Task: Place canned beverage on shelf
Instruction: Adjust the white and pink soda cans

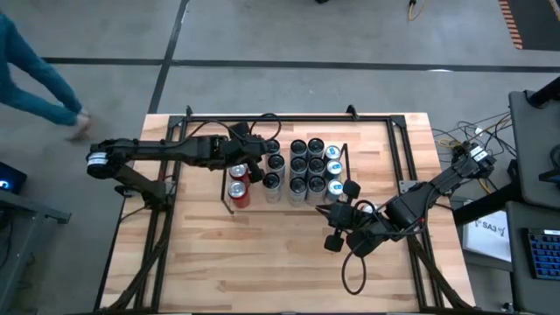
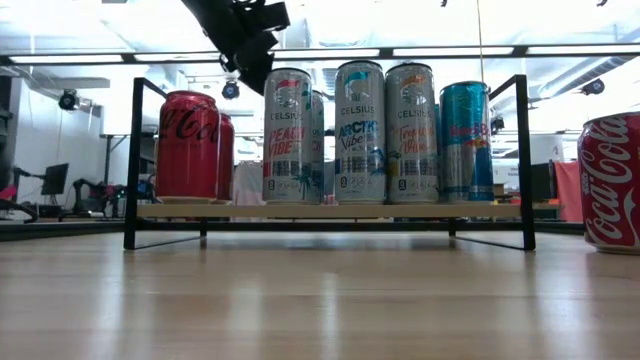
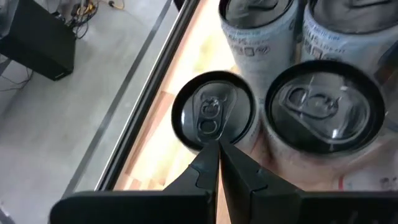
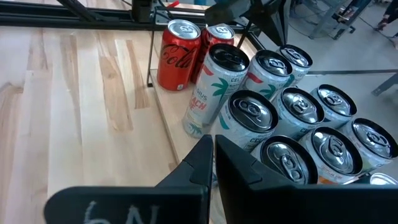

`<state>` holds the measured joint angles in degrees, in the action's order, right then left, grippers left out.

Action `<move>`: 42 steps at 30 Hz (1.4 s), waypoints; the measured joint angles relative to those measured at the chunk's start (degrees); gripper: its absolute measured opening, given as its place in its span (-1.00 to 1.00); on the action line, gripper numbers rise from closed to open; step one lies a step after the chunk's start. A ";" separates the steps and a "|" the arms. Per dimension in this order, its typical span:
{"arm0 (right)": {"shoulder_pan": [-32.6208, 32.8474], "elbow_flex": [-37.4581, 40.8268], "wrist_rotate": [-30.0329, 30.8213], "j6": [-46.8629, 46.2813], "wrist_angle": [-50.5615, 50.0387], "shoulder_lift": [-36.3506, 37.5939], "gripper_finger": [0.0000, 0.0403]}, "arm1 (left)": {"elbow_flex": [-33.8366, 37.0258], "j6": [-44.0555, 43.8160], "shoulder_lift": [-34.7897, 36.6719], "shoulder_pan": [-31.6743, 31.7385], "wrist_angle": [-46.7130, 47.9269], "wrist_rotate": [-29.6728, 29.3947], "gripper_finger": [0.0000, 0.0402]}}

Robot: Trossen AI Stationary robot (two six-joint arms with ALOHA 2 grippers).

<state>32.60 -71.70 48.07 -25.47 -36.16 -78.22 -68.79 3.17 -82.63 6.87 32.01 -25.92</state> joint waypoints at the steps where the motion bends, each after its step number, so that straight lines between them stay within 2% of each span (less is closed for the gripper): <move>1: 0.00 0.00 0.00 0.00 0.00 0.00 -0.95 | 0.02 -0.01 0.00 0.00 -0.53 0.22 -1.00; 7: 0.00 0.10 0.00 0.00 0.07 0.00 -0.95 | 0.02 2.11 -0.72 -0.02 -2.68 0.42 -1.00; 13: 0.00 0.15 0.00 0.00 0.02 0.00 -0.95 | 0.04 3.14 1.18 0.02 1.36 -3.73 -1.00; 28: 0.00 0.15 0.02 2.12 0.02 0.00 -0.95 | 0.04 1.19 0.61 1.77 5.85 -3.41 -1.00; 34: 0.00 0.15 0.01 2.54 0.02 0.00 -0.95 | 0.04 0.60 -1.07 2.19 4.26 0.01 -1.00; 42: 0.00 0.15 0.02 2.71 0.04 0.00 -0.95 | 0.04 0.57 -3.79 2.19 -0.57 1.69 -1.00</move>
<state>32.60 -71.55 48.10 -22.76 -36.12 -78.22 -68.75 3.75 -86.42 9.06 31.45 -24.23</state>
